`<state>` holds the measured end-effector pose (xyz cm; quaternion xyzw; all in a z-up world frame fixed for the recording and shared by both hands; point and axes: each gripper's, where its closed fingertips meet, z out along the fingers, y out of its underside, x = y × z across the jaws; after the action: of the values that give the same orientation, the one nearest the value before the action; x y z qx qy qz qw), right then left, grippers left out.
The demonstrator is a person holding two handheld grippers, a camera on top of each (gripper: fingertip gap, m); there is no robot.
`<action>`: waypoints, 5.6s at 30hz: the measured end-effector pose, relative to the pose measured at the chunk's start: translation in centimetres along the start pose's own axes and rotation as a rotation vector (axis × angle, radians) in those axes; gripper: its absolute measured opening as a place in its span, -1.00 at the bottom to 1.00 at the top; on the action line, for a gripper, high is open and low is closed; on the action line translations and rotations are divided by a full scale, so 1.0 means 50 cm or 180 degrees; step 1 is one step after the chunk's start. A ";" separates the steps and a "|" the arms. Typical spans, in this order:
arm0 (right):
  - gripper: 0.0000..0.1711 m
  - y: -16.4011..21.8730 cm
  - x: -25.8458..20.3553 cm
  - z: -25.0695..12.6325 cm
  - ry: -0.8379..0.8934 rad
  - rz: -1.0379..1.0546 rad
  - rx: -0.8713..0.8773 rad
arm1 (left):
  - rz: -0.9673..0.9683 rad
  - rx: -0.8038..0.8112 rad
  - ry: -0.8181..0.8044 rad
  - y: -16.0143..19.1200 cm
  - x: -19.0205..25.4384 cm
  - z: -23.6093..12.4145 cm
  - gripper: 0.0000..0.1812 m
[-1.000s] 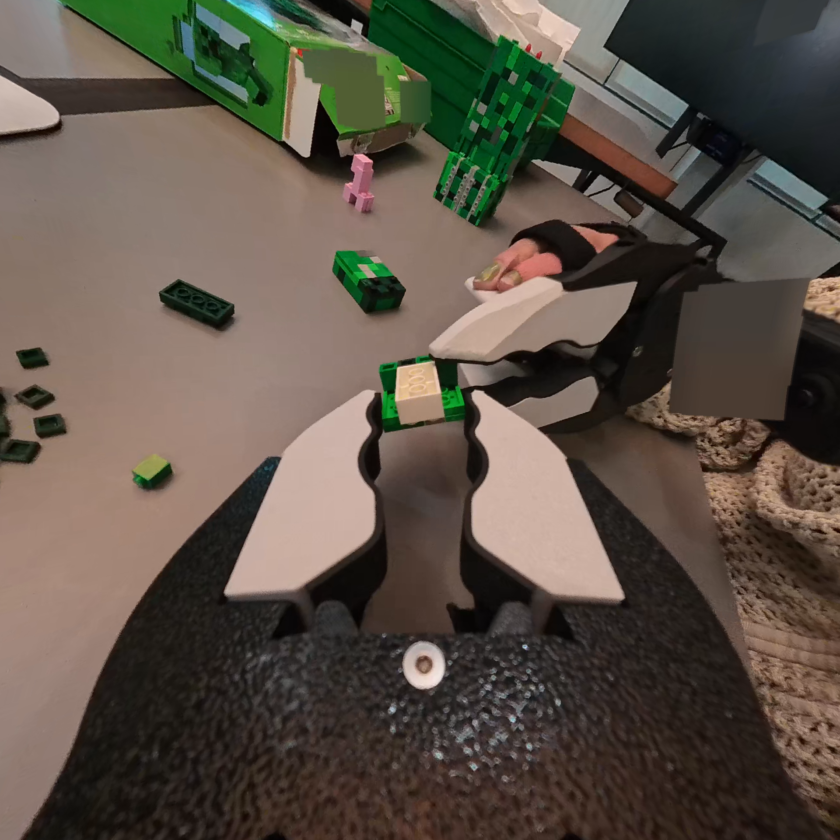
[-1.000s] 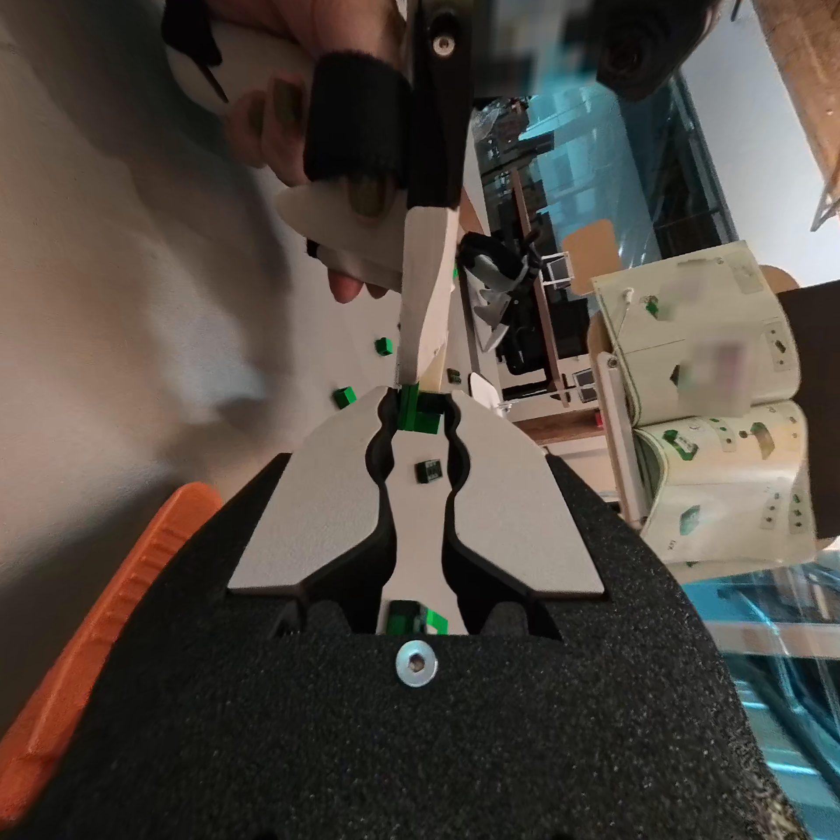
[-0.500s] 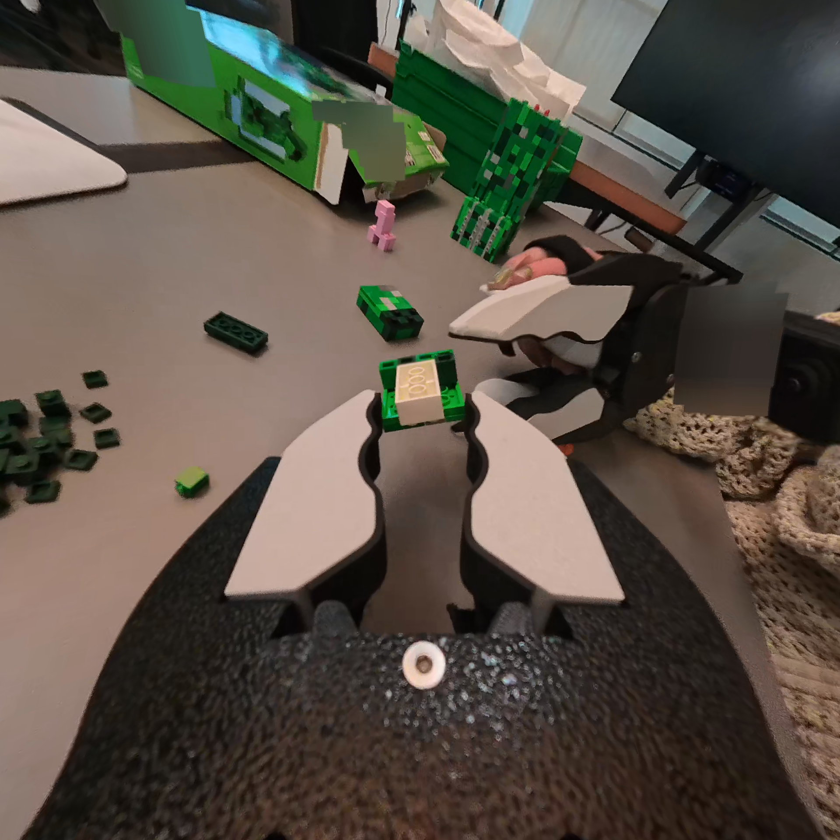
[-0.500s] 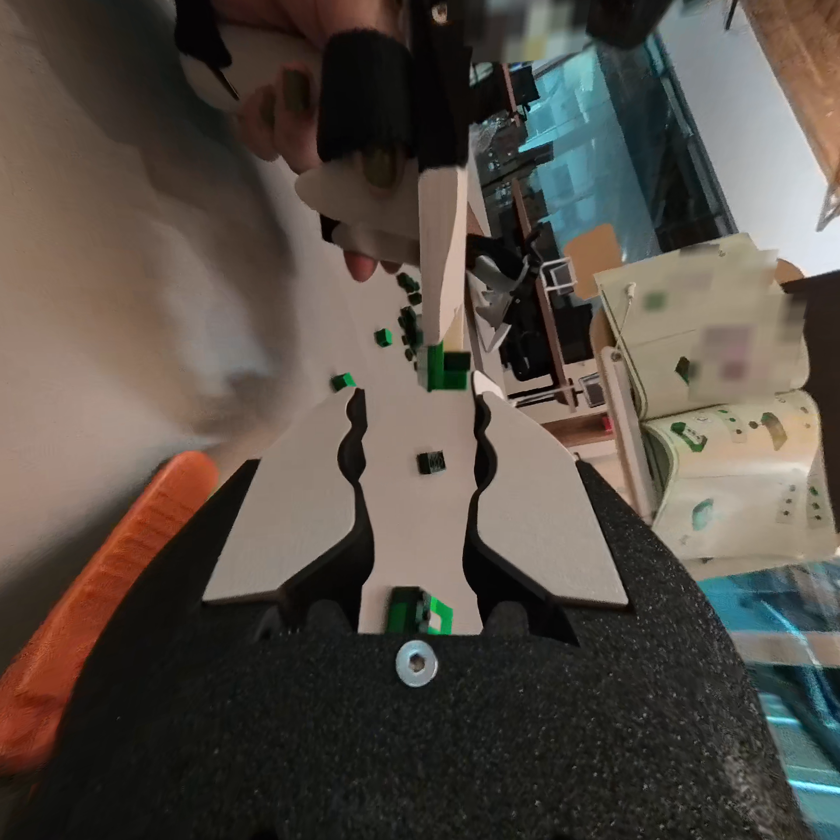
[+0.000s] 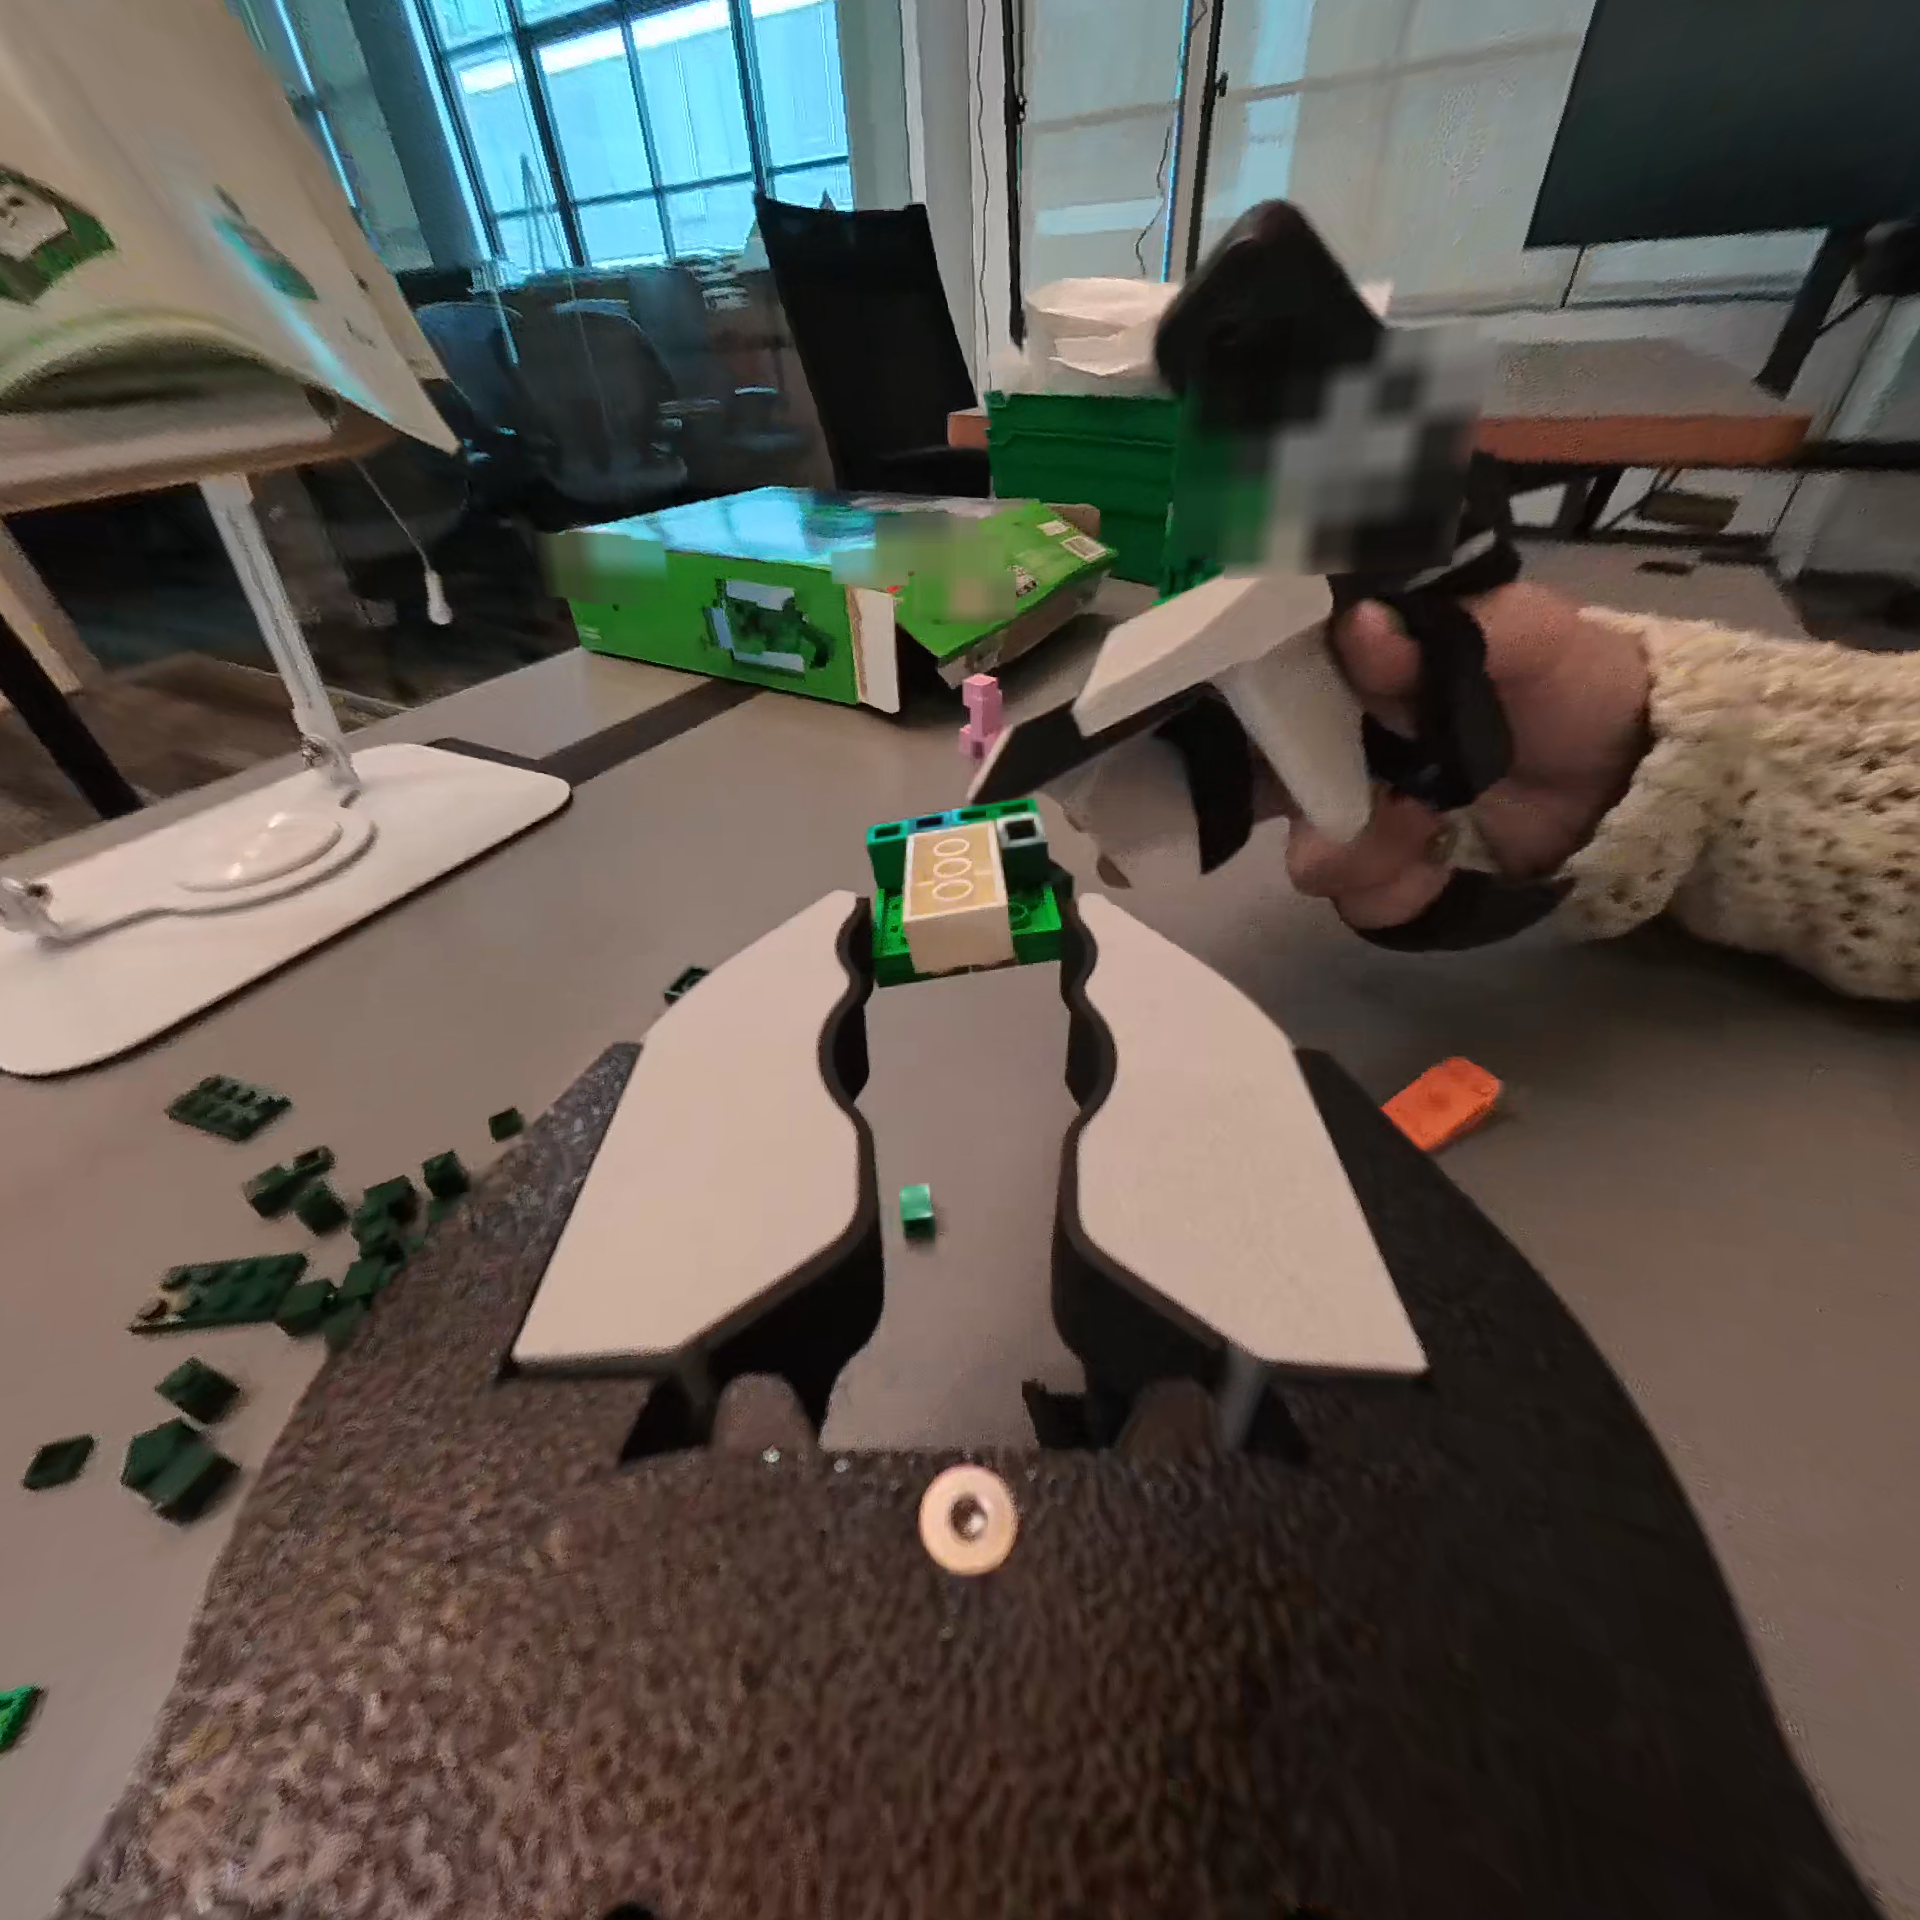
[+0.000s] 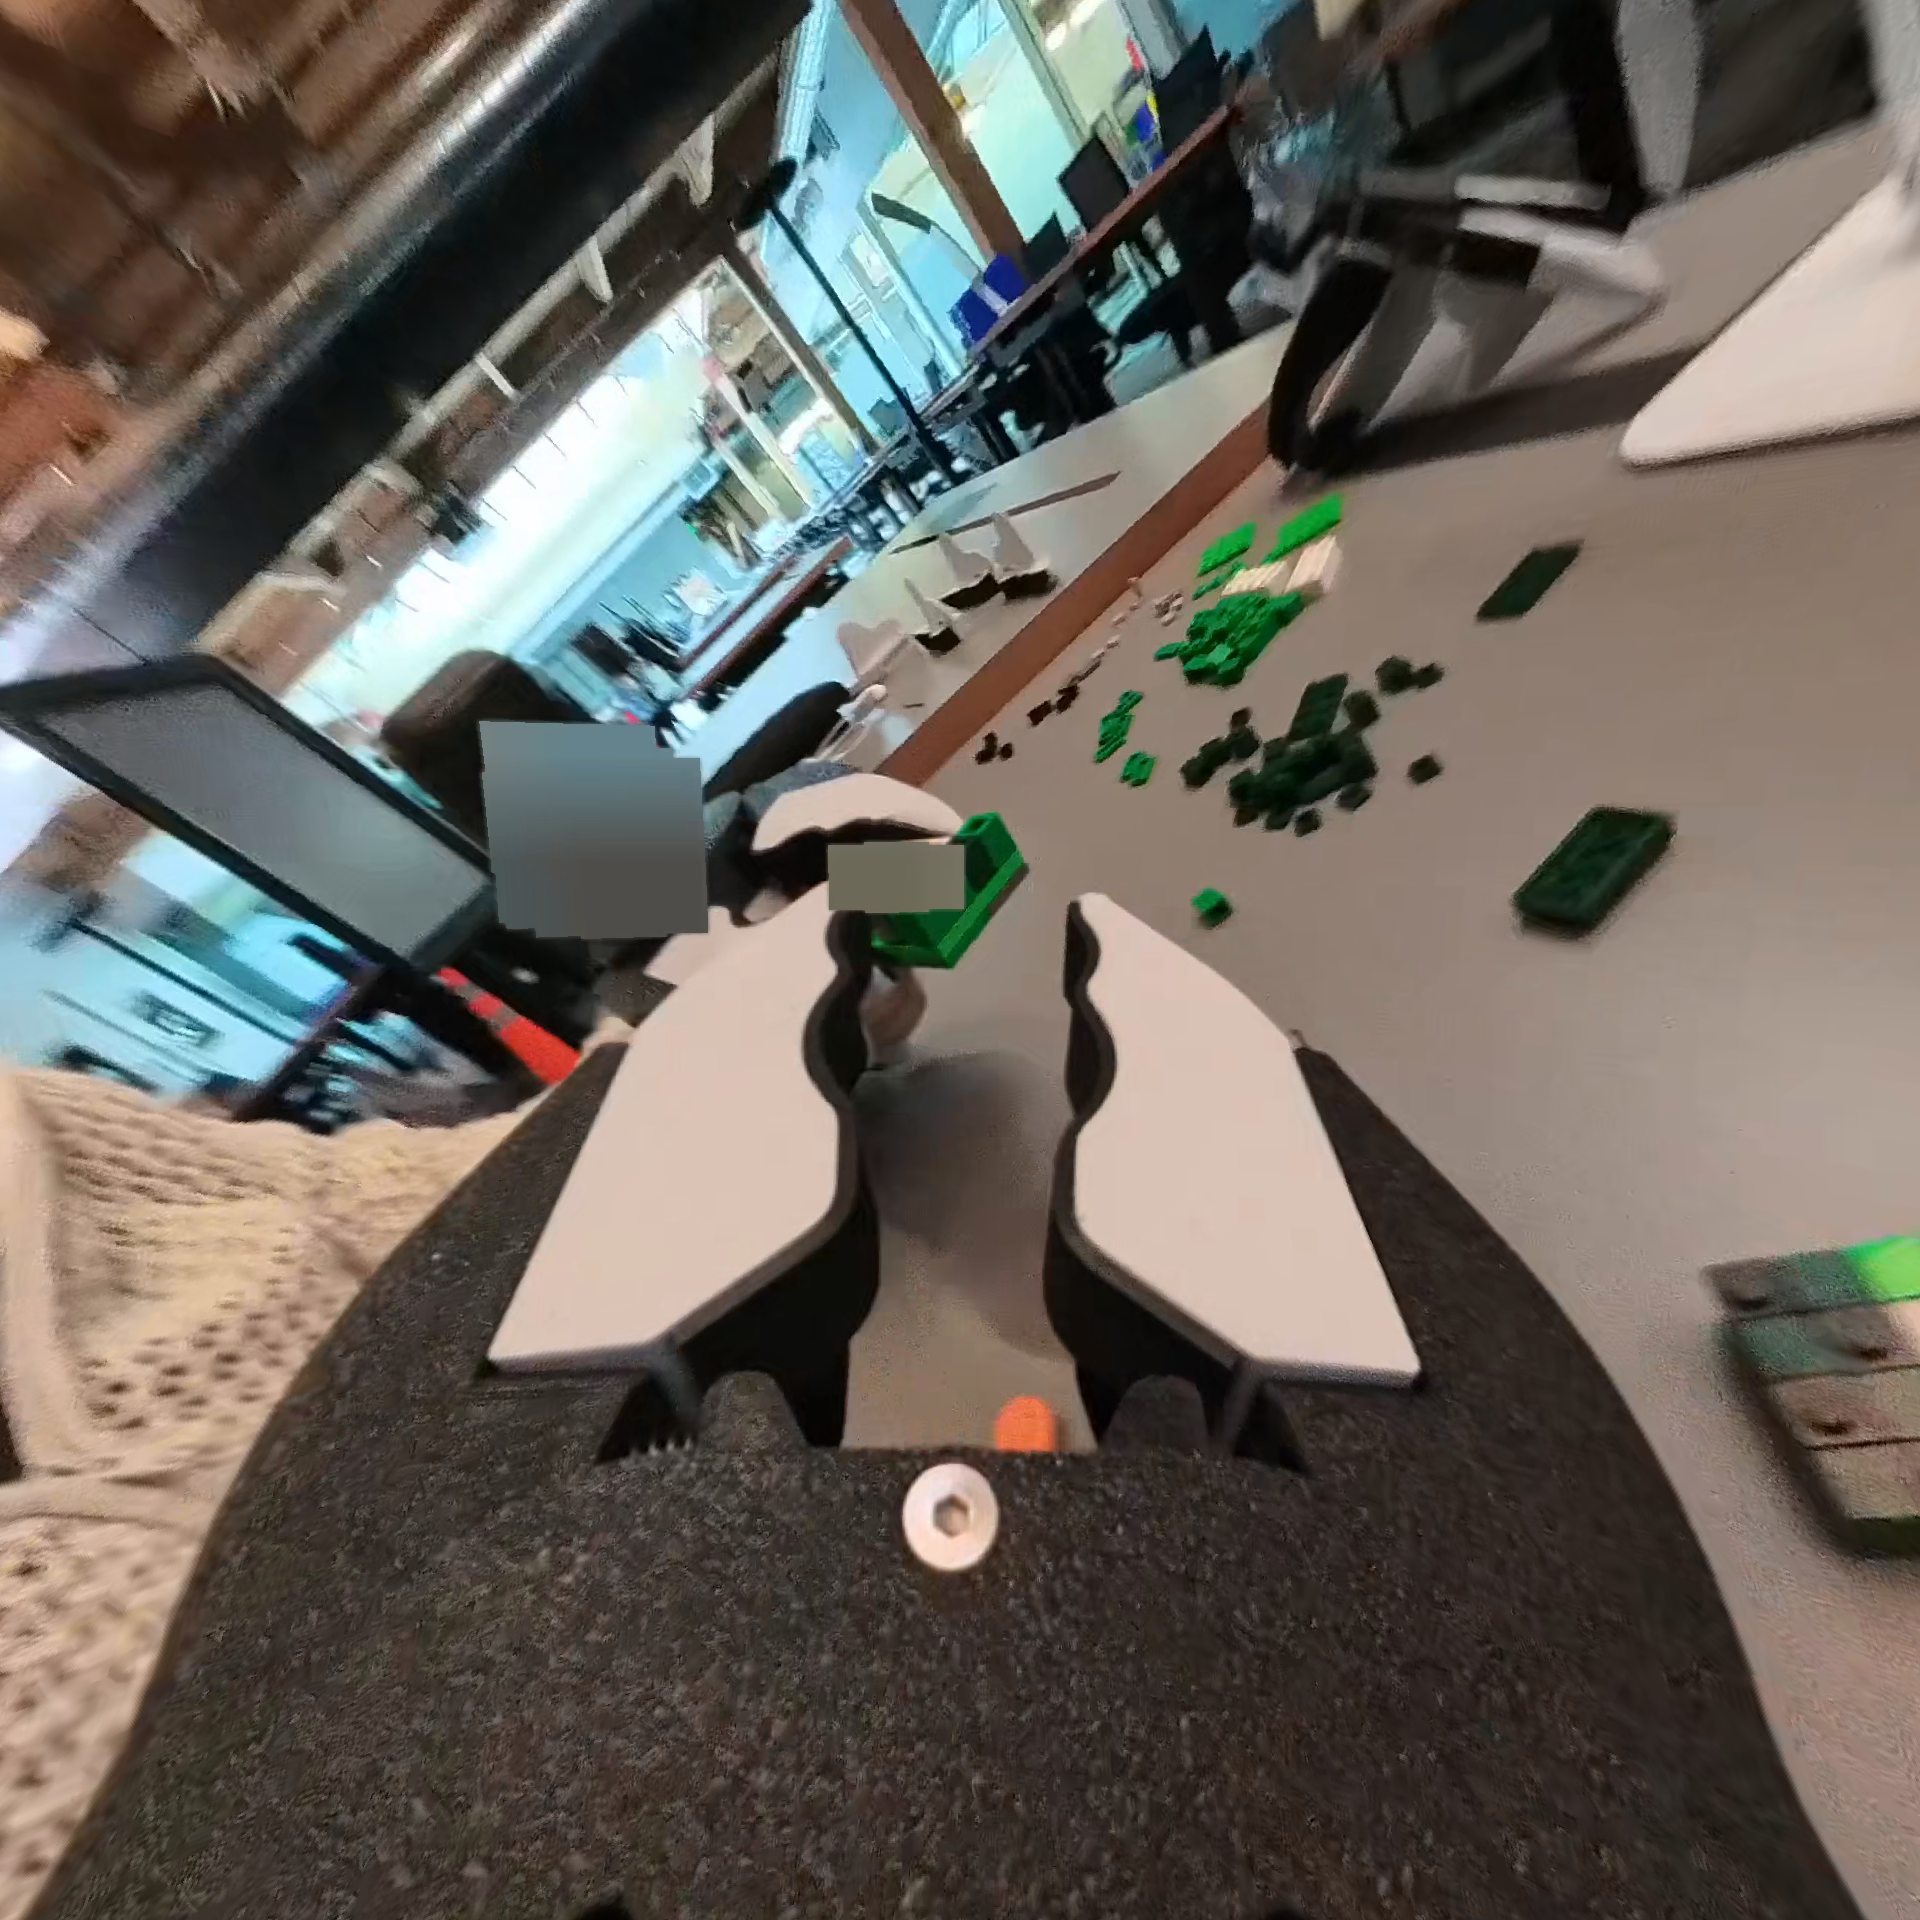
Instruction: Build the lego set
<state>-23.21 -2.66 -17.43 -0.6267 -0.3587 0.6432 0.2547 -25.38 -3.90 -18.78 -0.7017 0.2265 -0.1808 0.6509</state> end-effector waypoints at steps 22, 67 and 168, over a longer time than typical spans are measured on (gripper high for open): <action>-0.71 0.055 -0.007 0.024 -0.0529 0.0975 -0.0293 | 0.0415 -0.0176 0.0005 0.018 0.024 0.014 -0.61; -0.76 0.018 -0.059 0.007 -0.0566 -0.0946 0.0105 | 0.1845 0.0037 -0.0747 -0.022 0.028 0.007 -0.61; -0.91 0.194 0.003 0.008 -0.0199 -0.3779 -0.3312 | 0.0071 -0.2633 0.0589 0.200 0.080 -0.056 -0.61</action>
<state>-22.45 -8.56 -25.10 -0.3507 -0.8950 0.1666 0.2194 -24.41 -8.92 -28.68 -0.8821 0.3449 -0.1298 0.2932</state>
